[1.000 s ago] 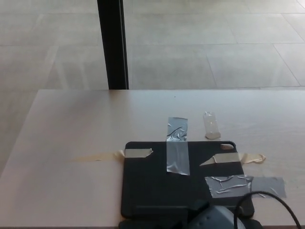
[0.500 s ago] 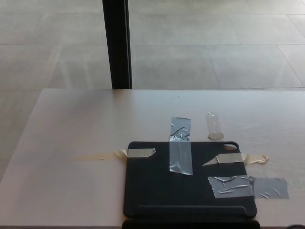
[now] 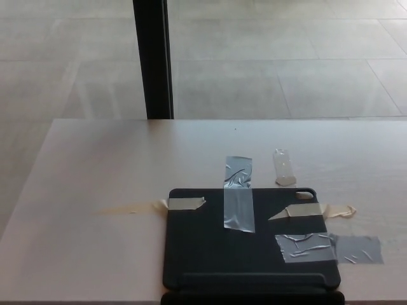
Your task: The robot uses its right hand to open a folded tablet cover kept in the middle of the desk
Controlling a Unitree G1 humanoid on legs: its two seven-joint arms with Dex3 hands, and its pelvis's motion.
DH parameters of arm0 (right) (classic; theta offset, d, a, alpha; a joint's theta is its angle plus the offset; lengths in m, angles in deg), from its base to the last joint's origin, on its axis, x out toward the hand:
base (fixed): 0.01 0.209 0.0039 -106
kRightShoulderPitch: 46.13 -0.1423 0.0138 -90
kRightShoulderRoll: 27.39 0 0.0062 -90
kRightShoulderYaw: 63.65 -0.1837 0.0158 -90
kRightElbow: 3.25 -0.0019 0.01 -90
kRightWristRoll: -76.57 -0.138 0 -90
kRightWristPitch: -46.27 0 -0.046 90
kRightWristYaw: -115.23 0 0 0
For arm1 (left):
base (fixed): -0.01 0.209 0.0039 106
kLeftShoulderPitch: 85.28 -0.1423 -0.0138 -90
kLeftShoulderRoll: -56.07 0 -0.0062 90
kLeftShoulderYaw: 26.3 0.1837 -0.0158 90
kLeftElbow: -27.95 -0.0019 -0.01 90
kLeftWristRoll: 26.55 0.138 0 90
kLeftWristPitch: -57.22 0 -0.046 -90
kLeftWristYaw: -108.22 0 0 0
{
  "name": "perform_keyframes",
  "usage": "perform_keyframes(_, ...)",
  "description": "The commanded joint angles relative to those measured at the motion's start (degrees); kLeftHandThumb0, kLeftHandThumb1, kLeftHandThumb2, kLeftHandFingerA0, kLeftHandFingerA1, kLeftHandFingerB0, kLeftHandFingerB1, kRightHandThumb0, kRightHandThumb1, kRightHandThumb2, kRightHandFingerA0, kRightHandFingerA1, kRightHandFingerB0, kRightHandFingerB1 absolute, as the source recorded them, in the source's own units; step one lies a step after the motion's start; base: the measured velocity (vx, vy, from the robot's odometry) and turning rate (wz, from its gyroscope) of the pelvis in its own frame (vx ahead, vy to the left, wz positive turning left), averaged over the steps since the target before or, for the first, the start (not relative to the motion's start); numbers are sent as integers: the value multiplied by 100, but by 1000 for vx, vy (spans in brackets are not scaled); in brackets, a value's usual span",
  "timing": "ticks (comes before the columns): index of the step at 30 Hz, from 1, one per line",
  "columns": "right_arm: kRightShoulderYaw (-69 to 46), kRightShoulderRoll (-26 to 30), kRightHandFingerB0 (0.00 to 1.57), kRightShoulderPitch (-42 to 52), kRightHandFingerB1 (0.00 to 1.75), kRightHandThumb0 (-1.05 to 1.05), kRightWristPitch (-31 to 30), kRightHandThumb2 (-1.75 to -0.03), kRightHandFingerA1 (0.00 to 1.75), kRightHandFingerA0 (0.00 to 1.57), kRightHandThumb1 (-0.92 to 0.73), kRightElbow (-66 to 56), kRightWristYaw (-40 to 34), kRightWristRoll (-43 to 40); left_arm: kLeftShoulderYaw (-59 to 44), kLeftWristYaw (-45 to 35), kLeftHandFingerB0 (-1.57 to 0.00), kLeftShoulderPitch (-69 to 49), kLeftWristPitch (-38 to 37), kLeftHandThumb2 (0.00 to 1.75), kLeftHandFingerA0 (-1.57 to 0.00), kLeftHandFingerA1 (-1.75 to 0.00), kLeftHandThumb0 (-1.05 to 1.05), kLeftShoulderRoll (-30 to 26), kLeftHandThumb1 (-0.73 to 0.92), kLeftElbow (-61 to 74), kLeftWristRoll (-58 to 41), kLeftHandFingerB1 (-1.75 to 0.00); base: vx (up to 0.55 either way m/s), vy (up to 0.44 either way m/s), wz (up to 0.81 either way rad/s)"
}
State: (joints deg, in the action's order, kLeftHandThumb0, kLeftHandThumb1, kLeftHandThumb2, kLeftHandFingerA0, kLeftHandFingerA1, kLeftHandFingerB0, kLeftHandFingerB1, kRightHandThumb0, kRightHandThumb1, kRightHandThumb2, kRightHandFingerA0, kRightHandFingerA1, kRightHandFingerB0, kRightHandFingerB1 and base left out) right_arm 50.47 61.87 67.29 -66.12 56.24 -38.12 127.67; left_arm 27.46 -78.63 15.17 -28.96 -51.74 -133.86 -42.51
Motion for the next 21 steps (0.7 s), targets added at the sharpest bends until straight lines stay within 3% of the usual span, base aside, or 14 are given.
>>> perform_keyframes(1,-469,-275,30,324,46,-98,70,-93,76,60,-76,-245,-78,-1068,26,-10,-54,18,64,66,-73,-75,-78,-128,86,-22,-99,-64,0,0,0)
perform_keyframes(3,-522,-308,30,378,46,-98,89,-93,76,60,-76,-281,-69,-1135,29,-11,-54,-11,64,66,-73,-75,-78,-127,86,-27,-104,-64,0,0,0)
perform_keyframes(4,-941,-319,30,260,45,-98,146,-93,66,55,-77,-458,48,-1561,53,-71,-51,-64,12,65,-72,-74,-78,-136,87,-30,-82,-63,0,0,0)
perform_keyframes(5,-1224,-357,36,148,39,-89,147,-73,66,56,-92,-547,91,-1817,50,-71,-52,-83,7,65,-72,-74,-79,-142,87,-37,-85,-63,0,0,0)
perform_keyframes(6,-1596,-408,35,-30,41,-85,-29,-74,72,55,-92,-715,264,-2118,37,-68,-52,-90,38,65,-71,-74,-78,-151,87,-48,-102,-62,0,0,0)
perform_keyframes(7,-1866,-455,32,-189,53,-78,-214,-114,75,56,-75,-845,386,-2307,42,-75,-53,-104,43,65,-70,-73,-77,-158,87,-54,-97,-62,0,0,0)
perform_keyframes(10,-3112,-330,22,-942,49,-83,-687,-116,66,48,-79,-1022,879,-3235,8,-37,-55,-125,75,66,-74,-76,-76,-171,87,-77,-125,-64,0,0,0)
perform_keyframes(11,-3484,-304,33,-1211,37,-89,-708,-74,61,57,-92,-993,759,-3357,3,-55,-54,-133,97,65,-71,-76,-76,-180,87,-79,-132,-63,0,0,0)
perform_keyframes(12,-4162,-102,36,-1645,37,-82,-826,-74,50,62,-92,-919,710,-3595,18,-64,-54,-189,63,66,-71,-76,-76,-175,87,-66,-114,-64,0,0,0)
perform_keyframes(15,-5799,371,42,-2755,36,-81,-1522,-67,45,58,-90,-587,652,-4131,60,-45,-52,-273,24,66,-71,-75,-78,-167,87,-61,-64,-63,0,0,0)
perform_keyframes(16,-6313,673,39,-2905,38,-84,-1193,-67,49,57,-90,-165,524,-4412,19,-32,-54,-292,38,66,-71,-76,-79,-150,85,-80,-103,-65,0,0,0)
perform_keyframes(18,-6775,869,38,-3200,38,-87,-1390,-67,48,57,-89,190,513,-4554,9,-28,-53,-317,26,66,-70,-76,-78,-143,85,-89,-109,-65,0,0,0)
perform_keyframes(19,-7099,1004,35,-3267,50,-85,-1249,-107,59,56,-70,605,368,-4676,6,-20,-54,-330,29,65,-75,-78,-80,-143,85,-78,-114,-67,0,0,0)
perform_keyframes(21,-7758,1265,34,-3051,50,-79,-312,-107,59,57,-71,1695,-47,-5027,9,-2,-54,-354,63,65,-76,-78,-81,-138,84,-35,-117,-67,0,0,0)
